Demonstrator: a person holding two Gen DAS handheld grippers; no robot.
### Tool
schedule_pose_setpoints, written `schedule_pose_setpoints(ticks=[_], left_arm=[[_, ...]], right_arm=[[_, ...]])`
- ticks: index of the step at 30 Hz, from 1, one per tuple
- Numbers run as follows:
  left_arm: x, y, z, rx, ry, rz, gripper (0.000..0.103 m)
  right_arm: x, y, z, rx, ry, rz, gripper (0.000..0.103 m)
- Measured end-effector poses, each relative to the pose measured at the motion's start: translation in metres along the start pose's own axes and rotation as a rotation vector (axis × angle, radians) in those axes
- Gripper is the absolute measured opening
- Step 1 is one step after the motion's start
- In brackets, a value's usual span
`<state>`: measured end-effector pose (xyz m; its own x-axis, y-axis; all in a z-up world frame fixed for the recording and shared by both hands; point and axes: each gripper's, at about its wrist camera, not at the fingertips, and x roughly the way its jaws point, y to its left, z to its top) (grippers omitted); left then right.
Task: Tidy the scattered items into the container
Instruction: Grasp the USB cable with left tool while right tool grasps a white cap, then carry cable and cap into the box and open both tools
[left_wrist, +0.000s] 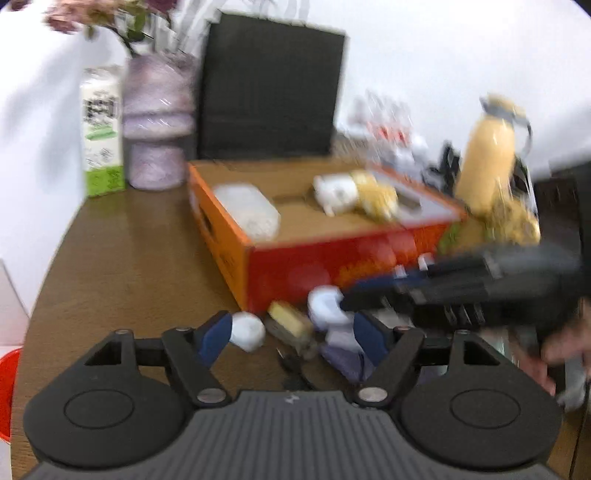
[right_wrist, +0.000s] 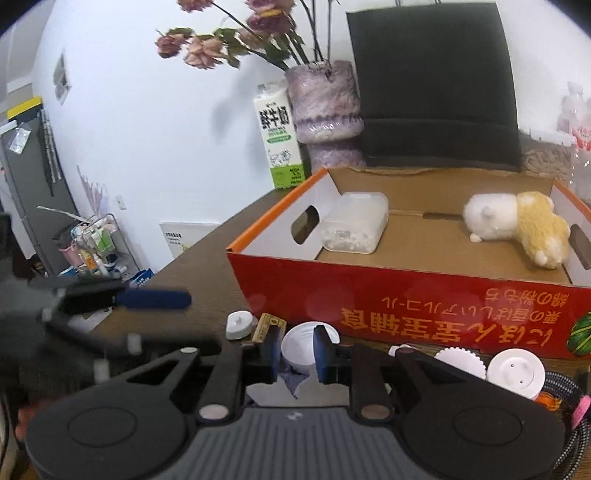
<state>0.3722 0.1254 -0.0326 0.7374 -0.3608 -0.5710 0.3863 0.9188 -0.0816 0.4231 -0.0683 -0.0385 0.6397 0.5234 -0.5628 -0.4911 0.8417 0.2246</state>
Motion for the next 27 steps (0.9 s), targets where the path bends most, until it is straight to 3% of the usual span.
schedule_pose_setpoints(ticks=[2, 5, 7, 10, 13, 18, 24, 27], left_arm=[[0.011, -0.007, -0.003, 0.032, 0.064, 0.025, 0.05], [0.022, -0.008, -0.006, 0.011, 0.137, -0.007, 0.044], [0.023, -0.014, -0.007, 0.036, 0.128, 0.017, 0.042], [0.023, -0.021, -0.01, 0.067, 0.119, 0.071, 0.011], [0.019, -0.023, -0.01, 0.074, 0.121, 0.057, 0.009], [0.012, -0.024, -0.009, 0.066, 0.094, 0.062, 0.009], [-0.029, -0.02, -0.016, -0.098, -0.029, 0.09, 0.009], [-0.056, -0.023, -0.028, -0.185, -0.08, 0.085, 0.009]], right_arm=[[0.004, -0.002, 0.003, 0.012, 0.016, -0.039, 0.034], [0.01, -0.01, 0.006, 0.055, 0.036, -0.064, 0.039], [0.019, -0.011, 0.01, 0.056, 0.071, -0.063, 0.033], [0.034, -0.009, 0.01, 0.019, 0.111, -0.083, 0.015], [0.036, -0.002, 0.007, -0.036, 0.112, -0.123, 0.008], [0.017, 0.005, 0.004, -0.021, 0.06, -0.086, 0.004], [-0.053, 0.003, 0.011, 0.027, -0.129, -0.121, 0.004], [-0.09, -0.006, 0.008, 0.057, -0.17, -0.136, 0.004]])
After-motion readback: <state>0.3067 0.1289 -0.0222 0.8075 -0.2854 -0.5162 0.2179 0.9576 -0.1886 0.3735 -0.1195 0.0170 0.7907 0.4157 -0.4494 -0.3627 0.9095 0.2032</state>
